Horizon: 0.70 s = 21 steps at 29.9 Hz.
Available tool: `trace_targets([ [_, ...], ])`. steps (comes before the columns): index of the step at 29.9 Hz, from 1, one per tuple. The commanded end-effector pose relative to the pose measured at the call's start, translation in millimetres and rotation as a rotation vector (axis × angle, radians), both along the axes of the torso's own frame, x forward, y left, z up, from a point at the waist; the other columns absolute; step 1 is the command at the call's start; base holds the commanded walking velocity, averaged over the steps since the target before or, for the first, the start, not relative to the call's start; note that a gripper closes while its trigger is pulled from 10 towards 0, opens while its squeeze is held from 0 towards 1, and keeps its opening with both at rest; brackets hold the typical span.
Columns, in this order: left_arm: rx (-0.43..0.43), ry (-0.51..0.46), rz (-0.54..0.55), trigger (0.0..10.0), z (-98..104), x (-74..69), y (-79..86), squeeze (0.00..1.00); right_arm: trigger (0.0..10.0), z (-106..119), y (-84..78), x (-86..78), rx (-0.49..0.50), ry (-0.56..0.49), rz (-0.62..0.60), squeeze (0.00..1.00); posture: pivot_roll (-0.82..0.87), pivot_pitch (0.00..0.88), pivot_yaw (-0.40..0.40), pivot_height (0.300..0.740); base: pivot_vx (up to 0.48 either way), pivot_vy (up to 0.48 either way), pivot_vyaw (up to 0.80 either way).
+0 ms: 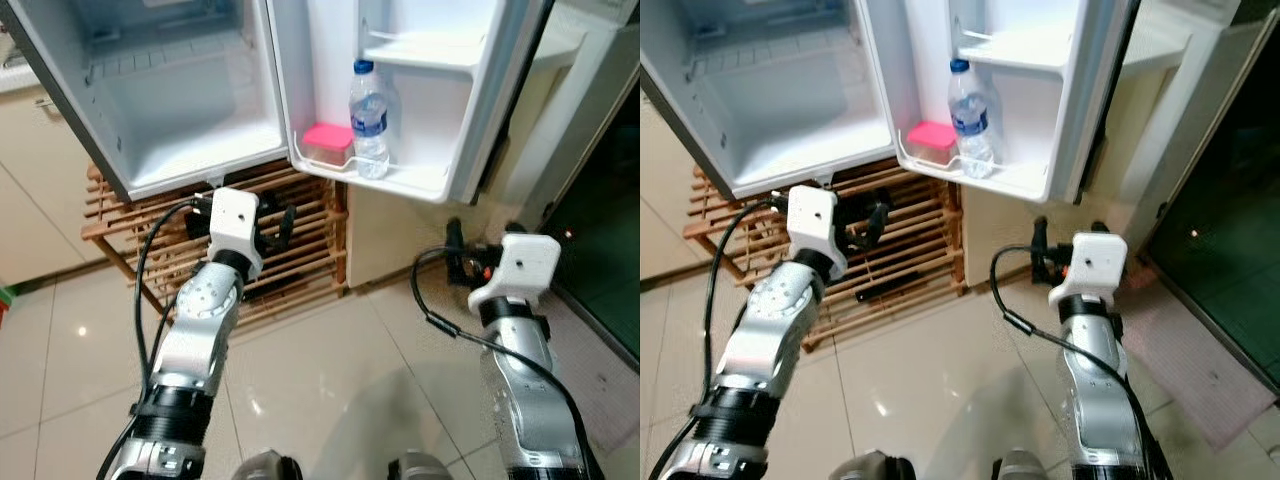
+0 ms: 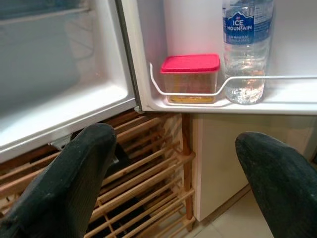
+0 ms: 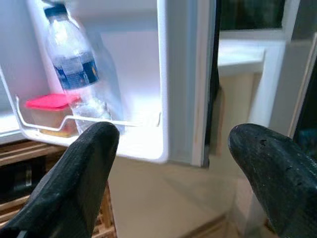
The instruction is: Restocking fridge
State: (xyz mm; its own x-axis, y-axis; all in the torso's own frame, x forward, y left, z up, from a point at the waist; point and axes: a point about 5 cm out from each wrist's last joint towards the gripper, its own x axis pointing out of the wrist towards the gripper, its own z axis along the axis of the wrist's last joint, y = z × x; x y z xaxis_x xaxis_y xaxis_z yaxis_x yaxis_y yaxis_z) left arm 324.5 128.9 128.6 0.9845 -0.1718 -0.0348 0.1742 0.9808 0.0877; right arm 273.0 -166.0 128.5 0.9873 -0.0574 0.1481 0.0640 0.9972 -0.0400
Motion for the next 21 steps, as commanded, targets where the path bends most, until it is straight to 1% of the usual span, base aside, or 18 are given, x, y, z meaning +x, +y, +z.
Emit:
trace_targets([
  [1,0.000,-0.020,0.012,10.0,4.6,4.3,-2.2,0.00,10.0,2.2,-4.8,5.3,-0.001,-0.009,-0.011,0.00,-0.12,0.000,0.041,0.740,0.000,-0.435,0.00],
  [7,0.006,-0.033,-0.008,10.0,6.1,7.1,-11.0,0.00,10.0,8.9,-2.1,17.6,-0.017,-0.029,0.028,0.00,-0.12,0.000,0.012,0.740,0.000,-0.439,0.00],
  [10,0.007,-0.044,-0.005,10.0,7.4,8.7,-12.3,0.00,10.0,8.5,-2.2,18.8,-0.020,-0.030,0.032,0.00,-0.13,0.000,0.013,0.740,0.000,-0.446,0.00],
  [13,-0.013,-0.039,0.019,10.0,7.6,10.7,-11.9,0.00,10.0,8.0,-2.1,19.5,-0.022,-0.030,0.035,0.00,-0.14,0.000,0.017,0.740,0.000,-0.446,0.00],
  [16,-0.050,-0.021,0.072,10.0,6.6,13.0,-8.0,0.00,10.0,7.9,-0.5,18.8,-0.023,-0.033,0.036,0.00,-0.15,0.000,0.025,0.740,0.000,-0.442,0.00],
  [19,-0.074,-0.013,0.098,10.0,5.9,14.6,-6.4,0.00,10.0,7.7,-1.3,17.9,-0.025,-0.035,0.029,0.00,-0.16,0.000,0.029,0.740,0.260,-0.399,0.00],
  [21,-0.069,-0.012,0.101,10.0,5.9,15.3,-6.4,0.00,10.0,7.7,-2.1,17.4,-0.027,-0.038,0.026,0.00,-0.16,0.000,0.033,0.740,0.368,-0.307,0.43],
])
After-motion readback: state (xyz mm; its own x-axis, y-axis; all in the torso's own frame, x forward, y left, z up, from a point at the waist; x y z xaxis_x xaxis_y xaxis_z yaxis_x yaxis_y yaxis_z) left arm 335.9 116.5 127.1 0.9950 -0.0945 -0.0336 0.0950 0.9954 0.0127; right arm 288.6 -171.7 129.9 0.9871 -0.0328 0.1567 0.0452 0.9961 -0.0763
